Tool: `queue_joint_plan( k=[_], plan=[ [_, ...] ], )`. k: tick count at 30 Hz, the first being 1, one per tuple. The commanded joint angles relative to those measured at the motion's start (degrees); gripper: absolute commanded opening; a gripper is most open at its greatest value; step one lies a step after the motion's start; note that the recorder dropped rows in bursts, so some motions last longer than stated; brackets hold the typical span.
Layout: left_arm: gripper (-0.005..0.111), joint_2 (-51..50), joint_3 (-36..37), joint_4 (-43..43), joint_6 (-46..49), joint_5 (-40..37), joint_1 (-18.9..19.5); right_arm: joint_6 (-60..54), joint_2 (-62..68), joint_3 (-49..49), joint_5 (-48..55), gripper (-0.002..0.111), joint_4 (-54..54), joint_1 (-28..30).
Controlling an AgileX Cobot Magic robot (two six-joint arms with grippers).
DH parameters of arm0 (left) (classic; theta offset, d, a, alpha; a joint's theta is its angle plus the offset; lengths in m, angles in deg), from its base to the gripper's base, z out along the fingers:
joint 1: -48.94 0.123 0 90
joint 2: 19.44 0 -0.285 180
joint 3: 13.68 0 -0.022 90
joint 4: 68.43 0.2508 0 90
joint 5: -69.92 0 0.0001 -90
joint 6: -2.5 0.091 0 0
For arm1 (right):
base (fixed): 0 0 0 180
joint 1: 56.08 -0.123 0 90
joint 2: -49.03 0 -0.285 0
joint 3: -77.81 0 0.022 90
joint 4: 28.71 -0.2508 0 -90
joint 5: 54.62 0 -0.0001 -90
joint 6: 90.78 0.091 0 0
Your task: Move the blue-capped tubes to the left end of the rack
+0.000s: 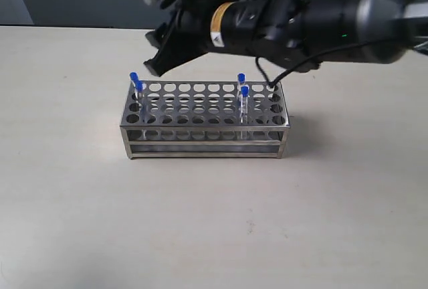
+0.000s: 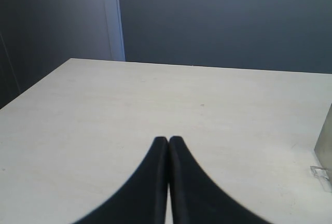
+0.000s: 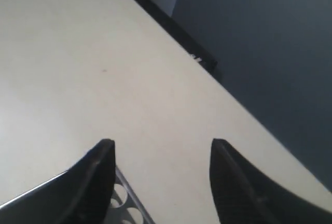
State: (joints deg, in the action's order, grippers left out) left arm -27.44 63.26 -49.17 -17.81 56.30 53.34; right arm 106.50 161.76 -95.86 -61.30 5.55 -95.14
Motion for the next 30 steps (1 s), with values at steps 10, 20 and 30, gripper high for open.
queue_joint_plan(
  k=[10, 20, 30],
  plan=[
    [0.000, 0.21, 0.19, -0.19, -0.12, 0.24, -0.53, -2.94, -12.83, 28.27, -17.73, 0.053, -15.19, 10.64],
    [0.000, 0.21, 0.19, -0.19, -0.12, 0.24, -0.53, -10.57, -4.70, 30.08, -25.24, 0.053, -25.01, 11.04],
    [0.000, 0.21, 0.19, -0.19, -0.12, 0.24, -0.53, -13.66, 2.04, 29.98, -30.73, 0.052, -29.73, 11.04]
  ],
)
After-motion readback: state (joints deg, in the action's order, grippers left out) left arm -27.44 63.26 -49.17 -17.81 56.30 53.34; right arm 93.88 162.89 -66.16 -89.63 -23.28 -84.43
